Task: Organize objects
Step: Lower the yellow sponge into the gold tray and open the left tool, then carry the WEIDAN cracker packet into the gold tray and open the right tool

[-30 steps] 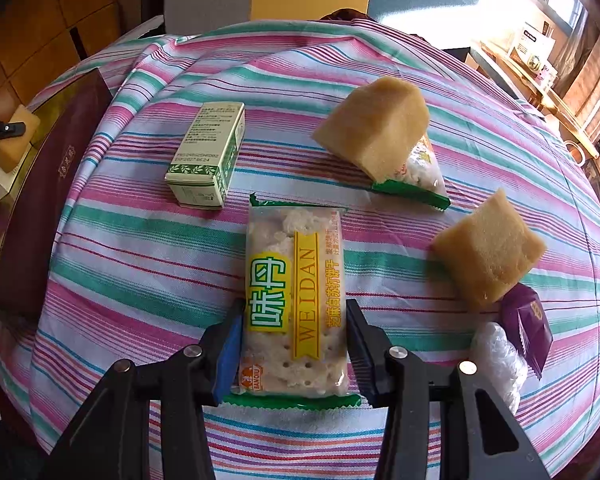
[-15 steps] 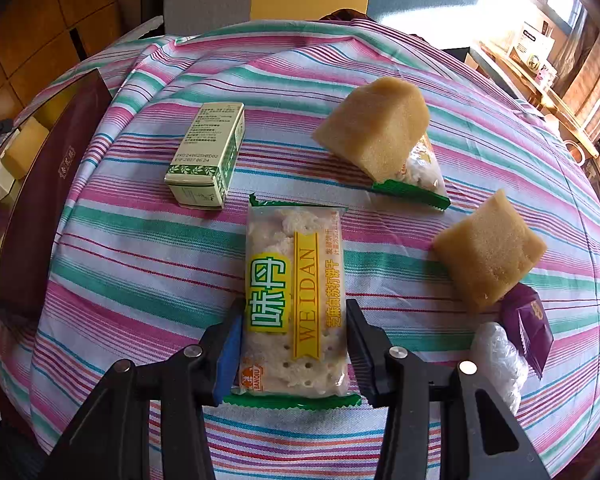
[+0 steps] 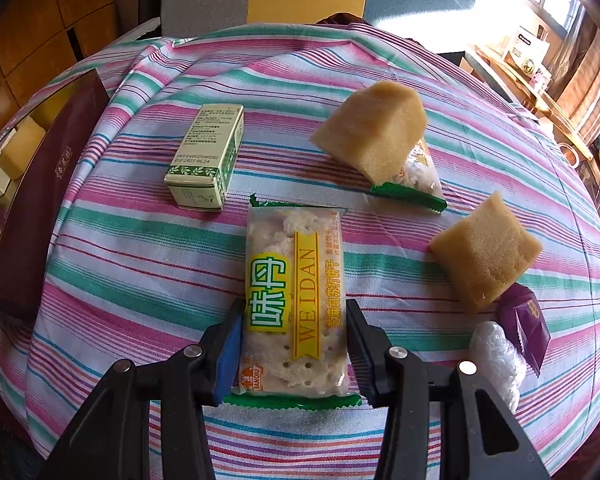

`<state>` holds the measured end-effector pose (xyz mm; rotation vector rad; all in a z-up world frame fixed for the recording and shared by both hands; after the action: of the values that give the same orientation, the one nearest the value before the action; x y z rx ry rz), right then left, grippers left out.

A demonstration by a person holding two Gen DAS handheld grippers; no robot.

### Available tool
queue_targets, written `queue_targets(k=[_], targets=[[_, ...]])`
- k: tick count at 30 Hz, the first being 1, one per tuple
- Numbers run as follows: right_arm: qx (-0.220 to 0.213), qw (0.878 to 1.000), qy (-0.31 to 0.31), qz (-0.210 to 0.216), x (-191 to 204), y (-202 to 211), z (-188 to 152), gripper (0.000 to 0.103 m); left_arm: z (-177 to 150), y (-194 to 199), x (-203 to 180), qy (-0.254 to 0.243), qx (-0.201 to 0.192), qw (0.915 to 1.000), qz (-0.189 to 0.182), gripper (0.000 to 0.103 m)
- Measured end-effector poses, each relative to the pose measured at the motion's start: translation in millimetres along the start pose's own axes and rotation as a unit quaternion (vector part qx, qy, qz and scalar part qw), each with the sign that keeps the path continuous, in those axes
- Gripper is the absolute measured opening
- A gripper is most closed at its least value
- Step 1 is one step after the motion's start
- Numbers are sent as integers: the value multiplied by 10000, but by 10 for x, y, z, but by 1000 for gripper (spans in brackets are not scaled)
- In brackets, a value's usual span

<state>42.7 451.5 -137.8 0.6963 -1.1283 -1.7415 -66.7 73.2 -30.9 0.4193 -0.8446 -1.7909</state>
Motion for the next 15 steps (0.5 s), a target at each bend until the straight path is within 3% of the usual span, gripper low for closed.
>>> queue_targets(k=[9, 15], targets=[[200, 9983, -512, 169, -57, 52, -20, 47, -275, 83, 76, 164, 110, 9997, -137, 91], [242, 9880, -1193, 955, -88, 226, -82, 47, -338, 72, 166, 307, 135, 9994, -85, 91]])
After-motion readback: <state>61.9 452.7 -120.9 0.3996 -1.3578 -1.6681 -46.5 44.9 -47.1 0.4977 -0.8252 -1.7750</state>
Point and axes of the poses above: each gripper's, at about its wrist camera, not at the fingertips, and y roughly against the way its jaws point, x to its left, z to its top, the point moved 1 cm from there along -y, roughly the way its jaws point, and after that the axes turned 10 degrees about -y, right-handed, at the moved point
